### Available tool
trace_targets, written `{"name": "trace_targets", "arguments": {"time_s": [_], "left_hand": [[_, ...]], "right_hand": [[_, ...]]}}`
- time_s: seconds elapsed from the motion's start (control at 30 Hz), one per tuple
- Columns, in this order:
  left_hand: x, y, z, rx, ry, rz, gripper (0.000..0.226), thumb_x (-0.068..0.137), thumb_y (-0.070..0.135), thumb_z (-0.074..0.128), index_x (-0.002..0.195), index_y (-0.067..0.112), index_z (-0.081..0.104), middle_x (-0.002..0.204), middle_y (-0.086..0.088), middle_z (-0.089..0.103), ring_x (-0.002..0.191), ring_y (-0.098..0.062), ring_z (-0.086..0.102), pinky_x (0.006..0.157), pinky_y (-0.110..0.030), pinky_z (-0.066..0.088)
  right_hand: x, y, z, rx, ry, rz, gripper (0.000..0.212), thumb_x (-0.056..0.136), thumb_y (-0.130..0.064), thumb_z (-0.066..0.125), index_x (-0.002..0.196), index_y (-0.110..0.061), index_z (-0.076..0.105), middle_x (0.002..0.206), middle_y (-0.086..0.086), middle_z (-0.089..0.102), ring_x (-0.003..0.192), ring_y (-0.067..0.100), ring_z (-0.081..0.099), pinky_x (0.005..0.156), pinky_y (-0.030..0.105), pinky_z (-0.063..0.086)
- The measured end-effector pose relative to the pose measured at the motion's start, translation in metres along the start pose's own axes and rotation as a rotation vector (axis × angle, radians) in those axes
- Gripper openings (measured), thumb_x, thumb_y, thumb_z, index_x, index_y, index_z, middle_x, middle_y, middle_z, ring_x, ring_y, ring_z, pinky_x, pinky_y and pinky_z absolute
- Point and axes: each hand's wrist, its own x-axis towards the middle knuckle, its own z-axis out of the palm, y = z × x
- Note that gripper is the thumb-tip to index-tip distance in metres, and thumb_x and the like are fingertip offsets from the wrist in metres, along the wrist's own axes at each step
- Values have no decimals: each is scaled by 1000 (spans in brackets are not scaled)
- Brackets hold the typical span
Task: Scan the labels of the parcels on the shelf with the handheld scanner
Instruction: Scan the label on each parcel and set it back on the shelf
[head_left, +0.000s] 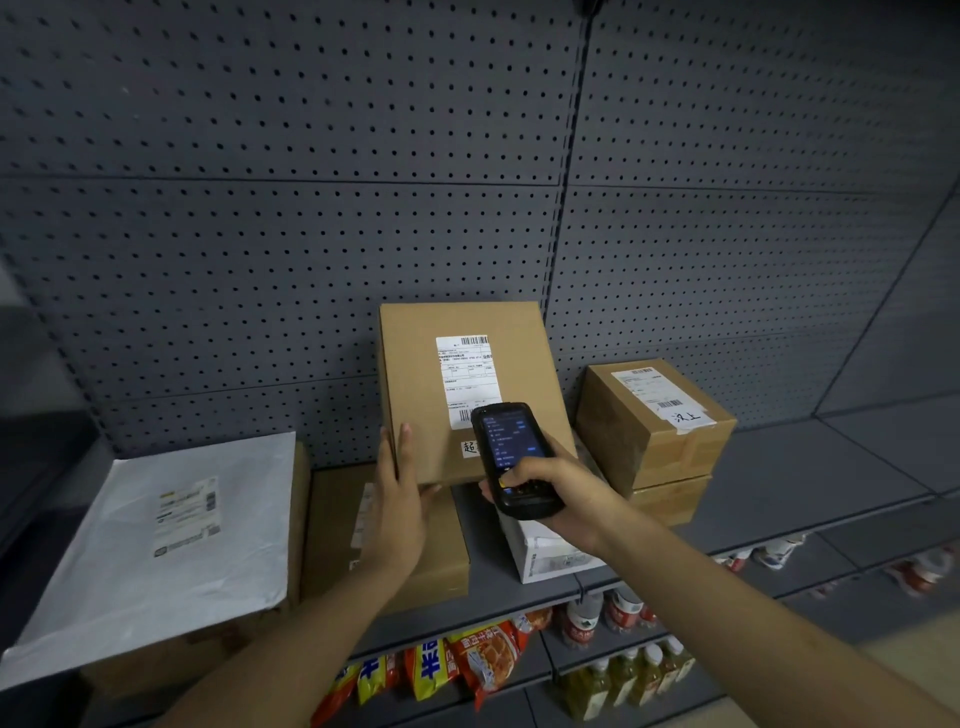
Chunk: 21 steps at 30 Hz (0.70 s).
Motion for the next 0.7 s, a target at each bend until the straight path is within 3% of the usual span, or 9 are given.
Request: {"name": "trace_targets", "arguments": {"time_s": [0.07,0.17,0.33,0.5,0.7], "left_hand": [[-2,4,4,3,-36,5,88,94,29,56,151,23,-10,160,-9,0,128,-28,47,77,-25,49],[-3,11,16,-14,-81,-1,85,94,32,53,152,21,-8,160,-9,-1,131,-28,42,87,-28,49],[-1,24,50,-43,-186,-46,88,92,36,54,150,24,-11,160,-10,1,130,-32,44,88,-36,53],[-2,47,75,3,-240,-89,90,93,40,52,148,26,-18,160,-9,-1,105,-22,61,71,-24,50],[-9,65,106,-51,-308,-160,89,93,35,54,149,24,-15,160,-10,-5,128,-27,48,95,-35,47]], "right_hand": [[0,2,-12,-25,44,0,64,74,15,59,132,-11,51,108,18,67,94,34,67,75,36,58],[2,5,-34,-70,115,-3,67,74,13,61,134,-15,49,111,18,68,95,32,68,77,37,59],[6,5,-74,-99,242,21,67,72,13,64,131,-17,51,118,18,65,104,33,64,68,35,57],[18,3,-122,-73,306,66,84,55,4,72,133,-23,52,124,20,64,114,38,61,89,49,54],[32,2,-161,-54,265,139,86,57,6,72,133,-25,50,124,18,63,113,37,60,80,47,57]]}}
